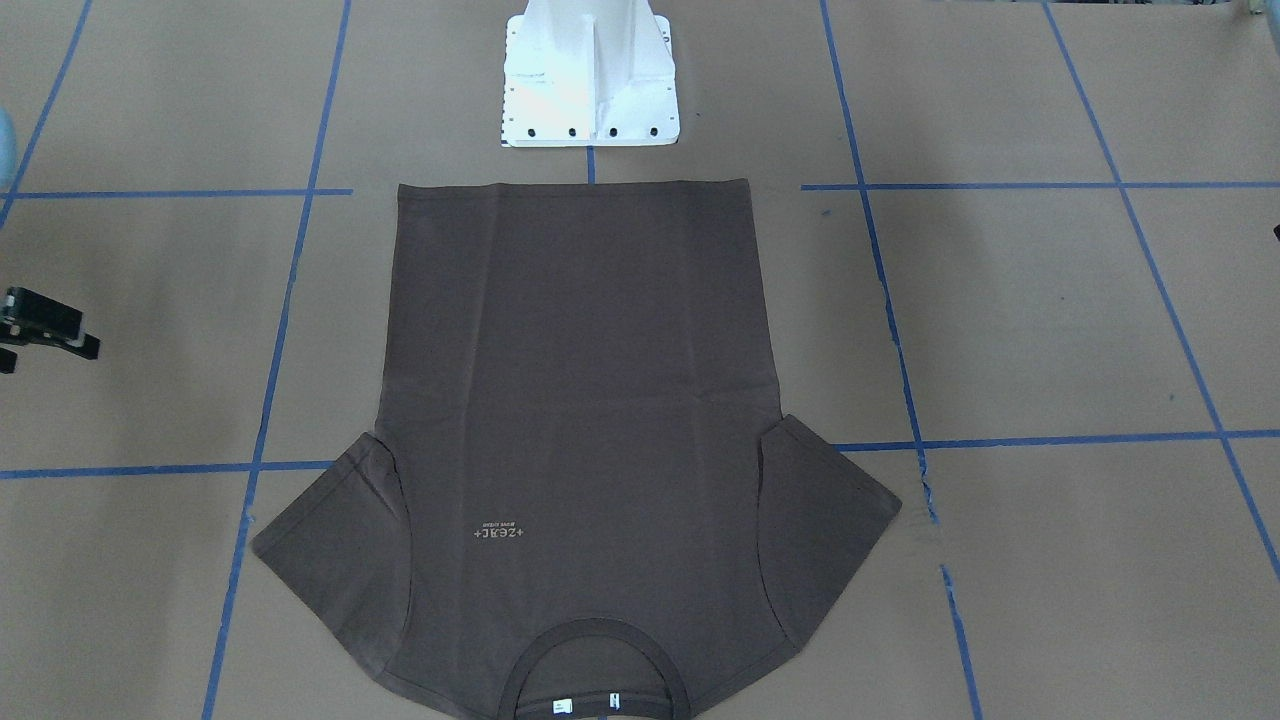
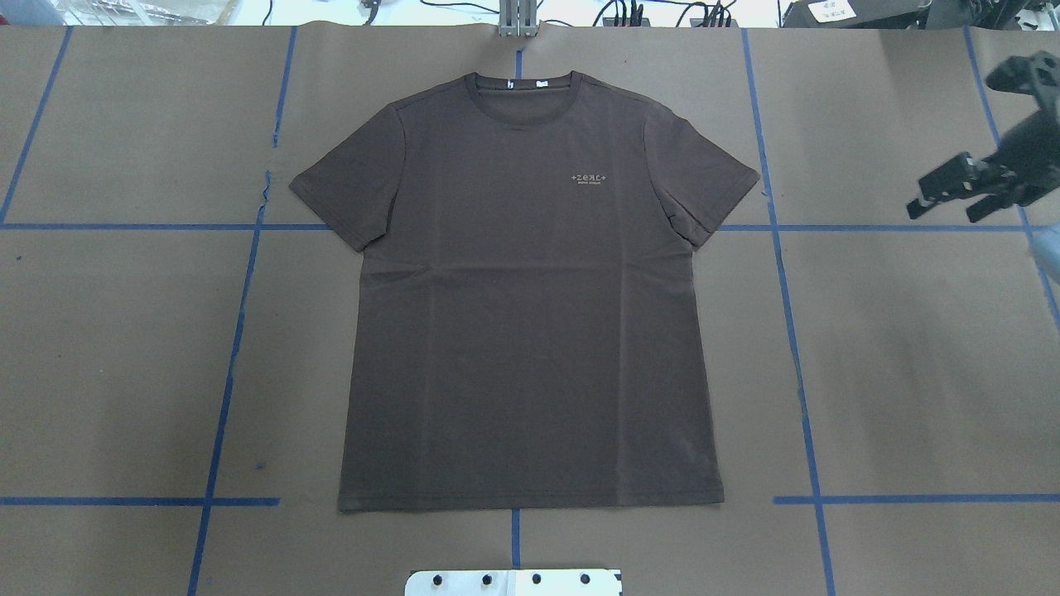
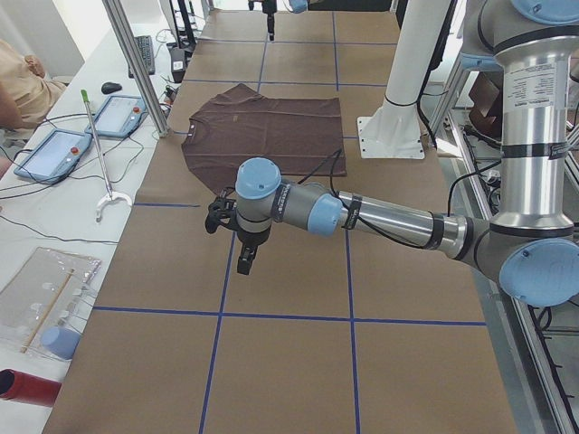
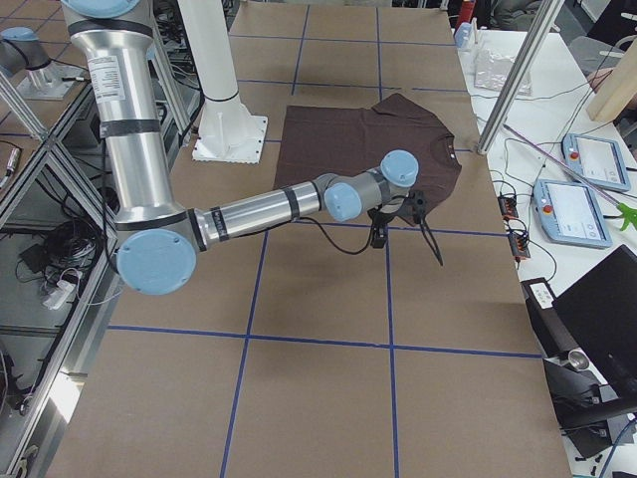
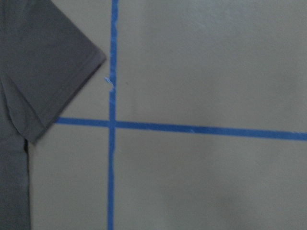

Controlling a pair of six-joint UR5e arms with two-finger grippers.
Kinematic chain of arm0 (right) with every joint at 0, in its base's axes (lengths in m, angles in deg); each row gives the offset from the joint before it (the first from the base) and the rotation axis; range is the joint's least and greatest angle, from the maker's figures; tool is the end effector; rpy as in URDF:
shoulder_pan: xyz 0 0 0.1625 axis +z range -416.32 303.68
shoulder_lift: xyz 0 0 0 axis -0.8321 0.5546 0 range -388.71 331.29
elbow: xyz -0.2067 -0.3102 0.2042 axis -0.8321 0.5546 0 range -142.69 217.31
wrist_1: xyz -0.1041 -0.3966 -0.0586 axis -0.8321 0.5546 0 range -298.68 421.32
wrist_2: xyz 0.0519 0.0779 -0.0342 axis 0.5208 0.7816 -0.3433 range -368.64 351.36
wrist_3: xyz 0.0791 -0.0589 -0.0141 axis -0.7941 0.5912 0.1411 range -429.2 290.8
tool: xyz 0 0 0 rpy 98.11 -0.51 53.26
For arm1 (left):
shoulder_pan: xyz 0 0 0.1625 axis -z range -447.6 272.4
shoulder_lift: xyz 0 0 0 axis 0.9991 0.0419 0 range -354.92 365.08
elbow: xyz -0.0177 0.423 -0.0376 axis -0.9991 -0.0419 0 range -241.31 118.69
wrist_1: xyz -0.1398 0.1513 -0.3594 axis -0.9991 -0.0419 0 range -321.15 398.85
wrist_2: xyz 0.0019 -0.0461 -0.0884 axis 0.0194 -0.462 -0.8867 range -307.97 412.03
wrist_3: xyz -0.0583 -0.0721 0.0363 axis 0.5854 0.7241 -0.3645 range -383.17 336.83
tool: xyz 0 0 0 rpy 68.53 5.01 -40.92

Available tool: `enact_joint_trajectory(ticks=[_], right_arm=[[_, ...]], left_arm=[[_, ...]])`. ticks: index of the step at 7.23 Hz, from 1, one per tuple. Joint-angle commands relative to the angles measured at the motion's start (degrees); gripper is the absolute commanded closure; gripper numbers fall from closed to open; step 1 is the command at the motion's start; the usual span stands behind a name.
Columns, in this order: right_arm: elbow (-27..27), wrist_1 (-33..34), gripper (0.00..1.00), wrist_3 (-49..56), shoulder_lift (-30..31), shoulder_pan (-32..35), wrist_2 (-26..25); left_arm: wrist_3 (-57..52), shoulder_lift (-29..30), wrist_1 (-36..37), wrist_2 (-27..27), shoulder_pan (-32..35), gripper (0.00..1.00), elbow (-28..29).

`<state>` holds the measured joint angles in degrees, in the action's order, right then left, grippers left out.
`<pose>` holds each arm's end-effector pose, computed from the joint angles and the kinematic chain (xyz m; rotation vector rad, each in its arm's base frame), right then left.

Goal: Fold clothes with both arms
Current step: 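Move the right gripper toward the shirt's shoulder and sleeve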

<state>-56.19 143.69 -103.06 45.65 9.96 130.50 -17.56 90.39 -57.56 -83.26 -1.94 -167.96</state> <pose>-0.1897 -0.5757 0.4565 -0.0216 -0.9468 -0.0369 -0.0271 -0.4691 0.5400 0.2344 0.8067 0.1059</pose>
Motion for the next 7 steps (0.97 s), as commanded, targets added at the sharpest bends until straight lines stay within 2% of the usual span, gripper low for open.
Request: enact_joint_trajectory(ticks=[1, 2, 3, 4, 5, 7], right_arm=[[14.9, -5.9, 0.01, -9.1, -16.0, -5.4, -7.7], [22.5, -13.8, 0.04, -13.7, -18.9, -6.5, -10.0], [28.7, -22.2, 0.08, -23.1, -20.7, -7.2, -13.9], [30.7, -26.1, 0.13, -26.0, -20.8, -9.3, -15.5], [31.0, -26.1, 0.19, -27.6, -20.7, -10.9, -19.3], [31.2, -25.1, 0.27, -28.2, -20.1, -12.9, -22.0]], left_arm=[[-0.5, 0.1, -0.2, -0.8, -0.1, 0.0, -0.2], [-0.6, 0.1, -0.3, -0.8, -0.2, 0.0, -0.3], [-0.5, 0.1, -1.2, -0.8, -0.2, 0.0, -0.3], [-0.5, 0.0, -1.8, -0.8, -0.1, 0.0, -0.3], [-0.4, 0.1, -1.8, -0.8, -0.1, 0.0, -0.3], [-0.1, 0.2, -1.8, -0.8, -0.1, 0.0, -0.3]])
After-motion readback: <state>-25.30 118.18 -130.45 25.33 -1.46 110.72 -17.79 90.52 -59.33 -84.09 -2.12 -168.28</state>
